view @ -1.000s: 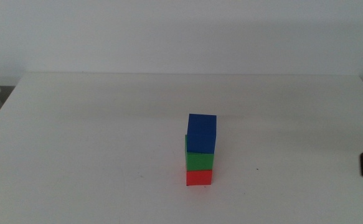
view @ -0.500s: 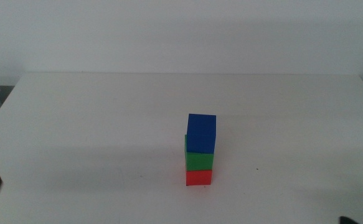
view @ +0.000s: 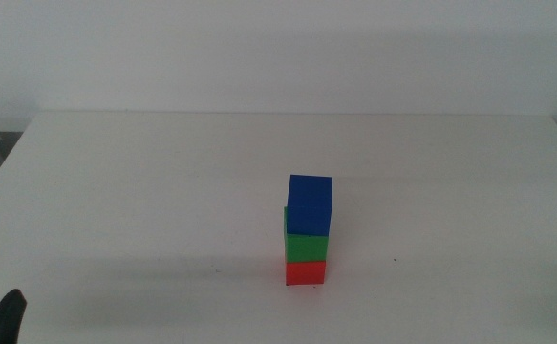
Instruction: Stack red cubes first, then green, then blue cubes in a specific spot.
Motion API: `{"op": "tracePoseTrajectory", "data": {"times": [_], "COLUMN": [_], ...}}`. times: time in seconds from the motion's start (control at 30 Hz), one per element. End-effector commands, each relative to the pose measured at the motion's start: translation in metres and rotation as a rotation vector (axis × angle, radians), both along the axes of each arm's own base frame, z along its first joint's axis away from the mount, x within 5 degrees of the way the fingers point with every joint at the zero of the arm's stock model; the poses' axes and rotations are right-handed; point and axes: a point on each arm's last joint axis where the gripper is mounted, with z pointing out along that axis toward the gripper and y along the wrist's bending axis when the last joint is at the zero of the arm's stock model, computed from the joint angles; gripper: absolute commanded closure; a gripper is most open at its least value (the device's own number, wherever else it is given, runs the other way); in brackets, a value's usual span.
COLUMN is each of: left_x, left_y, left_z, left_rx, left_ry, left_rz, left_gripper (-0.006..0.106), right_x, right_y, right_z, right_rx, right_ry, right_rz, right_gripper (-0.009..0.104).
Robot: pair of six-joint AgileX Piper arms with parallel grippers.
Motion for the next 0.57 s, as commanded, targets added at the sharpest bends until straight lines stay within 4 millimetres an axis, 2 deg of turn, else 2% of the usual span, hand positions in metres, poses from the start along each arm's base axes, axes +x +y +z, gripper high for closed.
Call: {"op": "tracePoseTrajectory", "data": {"times": [0.0,0.53], "left_x": [0.0001,0.0003], "left_y": [0.0001,0.0006], "left_z": [0.0030,0.0053], "left_rx": [-0.015,0.001], "left_ry": [-0.034,-0.060], "left_rz": [0.004,0.006], "left_gripper": [0.009,0.009], "right_x": [0.0014,0.0015], "right_y": [-0.0010,-0.0008], "right_z": [-0.0003,0.0007], "right_rx": [-0.006,-0.006], "right_ry": [-0.058,-0.069], "right_rz": [-0.018,-0.016], "right_gripper": [0.004,0.005]}}
